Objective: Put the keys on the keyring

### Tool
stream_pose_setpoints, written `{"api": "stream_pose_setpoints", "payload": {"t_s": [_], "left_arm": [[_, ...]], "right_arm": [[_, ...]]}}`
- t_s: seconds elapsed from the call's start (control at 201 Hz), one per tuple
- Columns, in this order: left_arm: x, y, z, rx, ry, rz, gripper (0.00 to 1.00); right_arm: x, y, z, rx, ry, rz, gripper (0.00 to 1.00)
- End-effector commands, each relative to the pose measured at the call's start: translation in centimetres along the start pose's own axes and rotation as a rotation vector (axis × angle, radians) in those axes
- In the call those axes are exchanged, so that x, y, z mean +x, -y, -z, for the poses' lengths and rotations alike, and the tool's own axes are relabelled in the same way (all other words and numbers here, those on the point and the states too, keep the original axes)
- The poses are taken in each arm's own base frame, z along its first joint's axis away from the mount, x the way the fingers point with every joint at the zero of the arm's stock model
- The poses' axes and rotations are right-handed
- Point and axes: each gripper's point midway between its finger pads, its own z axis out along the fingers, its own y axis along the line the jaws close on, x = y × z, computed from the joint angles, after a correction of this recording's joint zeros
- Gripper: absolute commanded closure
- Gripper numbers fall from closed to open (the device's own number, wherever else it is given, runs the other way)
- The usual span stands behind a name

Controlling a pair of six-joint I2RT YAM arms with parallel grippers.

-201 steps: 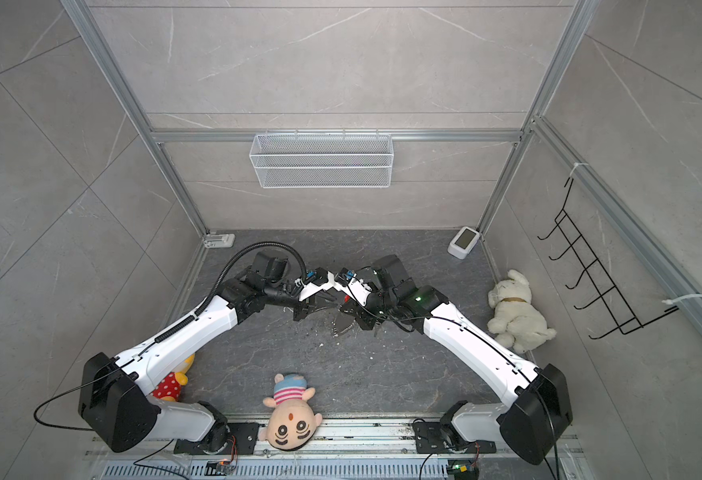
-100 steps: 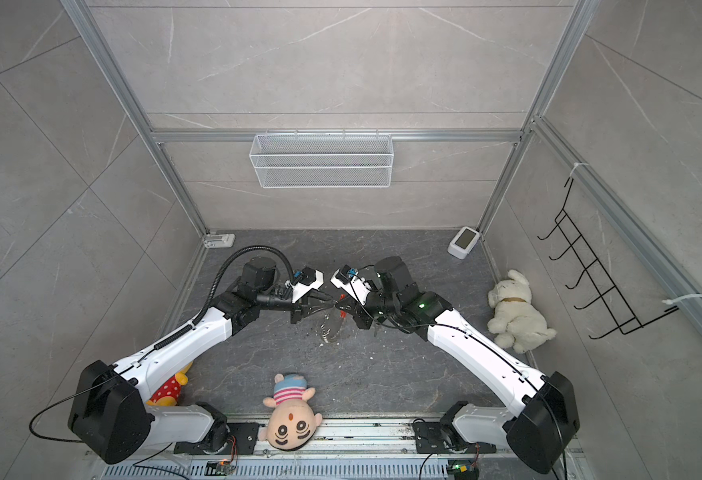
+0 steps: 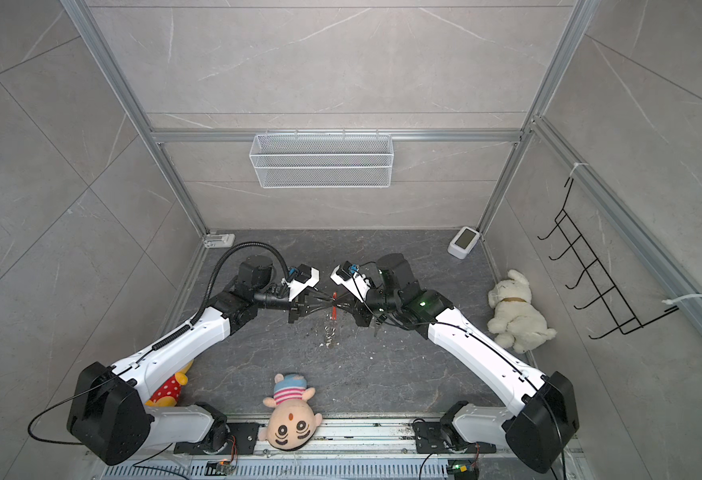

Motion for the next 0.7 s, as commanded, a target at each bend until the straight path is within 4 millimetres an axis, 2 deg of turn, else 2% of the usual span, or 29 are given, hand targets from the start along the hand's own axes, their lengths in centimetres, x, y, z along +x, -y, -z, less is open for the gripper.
{"api": "stream_pose_setpoints", "payload": {"t_s": [0.0, 0.149, 0.219, 0.458, 0.518, 0.553, 0.693], "left_arm": [[-2.7, -0.2, 0.5, 0.004, 0.046, -0.055, 0.82], [-2.7, -0.1, 0.4, 0.021, 0.043, -0.046, 0.82], [-2.7, 0.1, 0.4, 0.035, 0.042, -0.045, 1.0], [-3.4, 0.1, 0.6, 0.02, 0.142, -0.061, 1.0], [-3.9, -0.2, 0.9, 0.003, 0.195, -0.054, 1.0], [-4.1, -0.3, 0.9, -0.005, 0.226, -0.049, 1.0], [-5.0, -0.9, 1.3, -0.044, 0.331, -0.033, 1.0]], "right_arm": [[-1.8, -1.5, 0.1, -0.087, 0.033, 0.018, 1.0], [-1.8, -1.6, 0.0, -0.103, 0.017, 0.015, 1.0], [-1.9, -1.7, 0.0, -0.107, 0.018, 0.015, 1.0], [-3.6, -1.1, 0.6, -0.06, 0.102, -0.031, 1.0], [-4.0, -0.6, 1.0, -0.032, 0.135, -0.055, 0.8], [-4.2, -0.4, 1.4, -0.023, 0.152, -0.069, 0.73], [-4.6, 0.3, 3.0, -0.021, 0.252, -0.119, 0.71]]}}
